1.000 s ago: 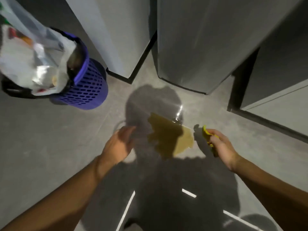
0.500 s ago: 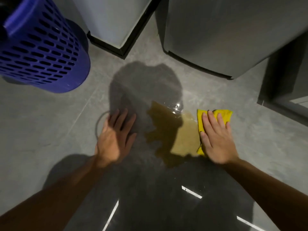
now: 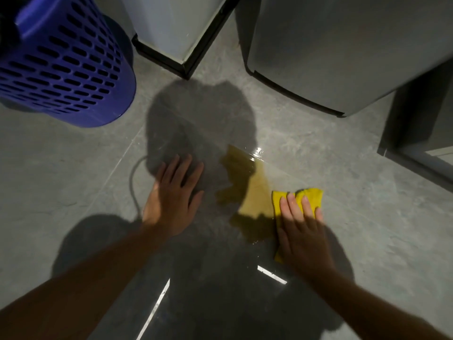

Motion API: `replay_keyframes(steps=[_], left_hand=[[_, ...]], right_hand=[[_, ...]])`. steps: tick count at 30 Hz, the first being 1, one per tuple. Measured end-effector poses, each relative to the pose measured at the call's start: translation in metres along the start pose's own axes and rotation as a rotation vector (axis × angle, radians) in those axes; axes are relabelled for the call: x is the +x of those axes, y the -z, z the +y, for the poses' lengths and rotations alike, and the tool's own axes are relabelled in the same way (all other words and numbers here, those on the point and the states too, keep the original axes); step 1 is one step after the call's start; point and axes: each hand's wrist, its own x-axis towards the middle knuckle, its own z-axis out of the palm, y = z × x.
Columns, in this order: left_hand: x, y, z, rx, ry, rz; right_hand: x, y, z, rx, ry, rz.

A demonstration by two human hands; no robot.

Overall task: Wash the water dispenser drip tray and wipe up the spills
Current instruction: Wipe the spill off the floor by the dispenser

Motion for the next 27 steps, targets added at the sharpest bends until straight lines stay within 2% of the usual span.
replay_keyframes(steps=[2,5,9,12,14,15,17,19,22,24,27], left_hand=[[0.001,-0.004,0.000,-0.036,0.008,0.037],[0.000,-0.005,0.002,-0.053,0.021,0.080],[-0.001,-0.002,0.001,-0.065,0.014,0.084],[-0.002,0.005,0.002,-0.095,0.019,0.047],[-0.003,0.012,0.002,-0.152,0.047,0.025],[-0.005,0.015,0.003,-0.199,0.060,0.038],[-0.011,0.021,0.017,-0.298,0.044,0.115],[-0.022,0.024,0.058,-0.384,-0.103,0.157],[-0.043,0.023,0.134,-0.443,-0.415,-0.006],[-0.052,0.023,0.153,-0.425,-0.384,-0.115],[-0.049,0.028,0.129,-0.315,-0.243,-0.084]], right_hand=[[-0.019,-0.007,-0.042,0.063,-0.180,-0.018],[-0.002,-0.005,-0.107,0.188,-0.457,-0.049],[0.044,0.013,-0.142,0.323,-0.684,-0.041],[0.041,0.026,-0.121,0.519,-0.611,-0.032],[0.027,0.043,-0.091,0.689,-0.479,0.004],[0.018,0.052,-0.073,0.693,-0.413,0.032],[0.003,0.064,-0.034,0.565,-0.304,0.051],[-0.004,0.067,0.000,0.390,-0.271,-0.022],[-0.006,0.062,0.033,0.162,-0.285,-0.303],[-0.006,0.056,0.041,0.062,-0.244,-0.394],[-0.005,0.051,0.042,0.057,-0.252,-0.387]])
